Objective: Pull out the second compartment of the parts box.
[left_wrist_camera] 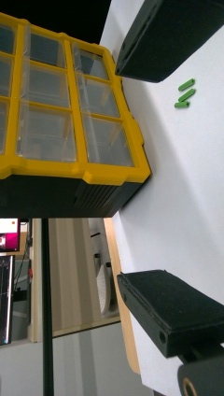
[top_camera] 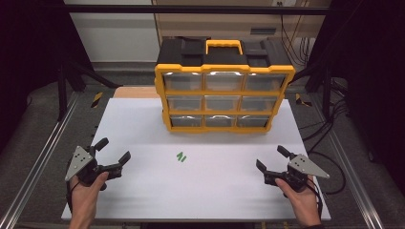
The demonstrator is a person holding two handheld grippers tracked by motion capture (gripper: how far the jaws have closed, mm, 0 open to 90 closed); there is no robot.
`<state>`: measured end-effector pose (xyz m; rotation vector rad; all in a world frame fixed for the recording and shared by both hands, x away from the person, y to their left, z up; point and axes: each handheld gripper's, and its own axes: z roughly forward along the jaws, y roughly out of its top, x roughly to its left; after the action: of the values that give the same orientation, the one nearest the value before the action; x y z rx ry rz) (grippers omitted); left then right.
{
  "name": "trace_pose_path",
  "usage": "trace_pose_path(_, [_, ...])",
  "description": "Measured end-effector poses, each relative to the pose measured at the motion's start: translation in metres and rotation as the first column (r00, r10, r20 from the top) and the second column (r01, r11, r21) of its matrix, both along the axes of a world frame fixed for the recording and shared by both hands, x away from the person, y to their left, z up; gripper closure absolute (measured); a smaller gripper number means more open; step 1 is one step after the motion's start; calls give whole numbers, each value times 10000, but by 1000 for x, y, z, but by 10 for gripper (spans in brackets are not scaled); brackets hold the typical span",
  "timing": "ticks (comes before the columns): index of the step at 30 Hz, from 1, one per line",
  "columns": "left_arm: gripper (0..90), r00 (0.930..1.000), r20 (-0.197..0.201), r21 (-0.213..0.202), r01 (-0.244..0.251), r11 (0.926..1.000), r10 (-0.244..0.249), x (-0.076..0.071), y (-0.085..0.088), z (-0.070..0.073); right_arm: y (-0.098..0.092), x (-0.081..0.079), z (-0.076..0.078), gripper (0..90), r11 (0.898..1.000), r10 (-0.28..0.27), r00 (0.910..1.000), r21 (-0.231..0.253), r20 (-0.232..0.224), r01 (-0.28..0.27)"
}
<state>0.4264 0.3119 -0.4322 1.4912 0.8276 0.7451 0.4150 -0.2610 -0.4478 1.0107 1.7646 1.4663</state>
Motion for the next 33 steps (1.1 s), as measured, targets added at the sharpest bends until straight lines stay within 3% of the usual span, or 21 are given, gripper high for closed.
trace_pose_path(3, [22, 9999, -70, 5, 112, 9999, -112, 1, -2, -1, 3, 0, -1, 75, 9984, -283, 9996, -493, 8, 283])
trace_pose_path(11, [20, 9992, -139, 316, 389, 9987, -384, 3, -12, -4, 13, -1, -1, 94, 9868, -349, 9994, -1579, 50, 352])
trace_pose_path(14, [17, 9985, -225, 446, 506, 9977, -497, 4, -14, -6, 18, -1, 1, 121, 9731, -910, 9958, -2139, -137, 860])
trace_pose_path(16, [17, 9982, -291, 499, 539, 9973, -525, 5, -15, -7, 22, 2, 5, 118, 9693, -1120, 9933, -2231, -278, 1030])
trace_pose_path(19, [17, 9982, -325, 541, 515, 9972, -498, 5, -14, -7, 34, 10, 22, 126, 9352, -1511, 9885, -3239, 1, 1430])
trace_pose_path(20, [17, 9982, -334, 547, 519, 9972, -502, 5, -14, -7, 34, 10, 22, 126, 9352, -1511, 9885, -3239, 1, 1430])
trace_pose_path(21, [16, 9982, -333, 553, 516, 9971, -498, 5, -14, -7, 42, 16, 32, 126, 9052, -1627, 9863, -3938, 265, 1599])
trace_pose_path(22, [16, 9982, -323, 562, 527, 9970, -509, 5, -15, -7, 42, 16, 32, 126, 9052, -1627, 9863, -3938, 265, 1599])
trace_pose_path(23, [16, 9981, -317, 582, 537, 9969, -519, 5, -15, -7, 50, 22, 43, 126, 8683, -1763, 9825, -4608, 594, 1837])
trace_pose_path(27, [15, 9980, -326, 676, 566, 9961, -545, 5, -16, -8, 67, 32, 62, 124, 7947, -1765, 9749, -5647, 1359, 2226])
trace_pose_path(28, [15, 9978, -319, 698, 597, 9958, -576, 5, -17, -8, 67, 32, 62, 124, 7947, -1765, 9749, -5647, 1359, 2226])
trace_pose_path(30, [16, 9978, -275, 740, 615, 9954, -596, 5, -17, -8, 82, 40, 77, 157, 7665, -1482, 9726, -6006, 1792, 2274])
trace_pose_path(32, [16, 9978, -288, 738, 618, 9954, -599, 5, -17, -8, 86, 42, 81, 171, 7656, -1406, 9718, -6016, 1893, 2280])
trace_pose_path(33, [16, 9978, -292, 727, 618, 9954, -598, 5, -17, -8, 94, 46, 88, 174, 7533, -1333, 9678, -6127, 2137, 2390])
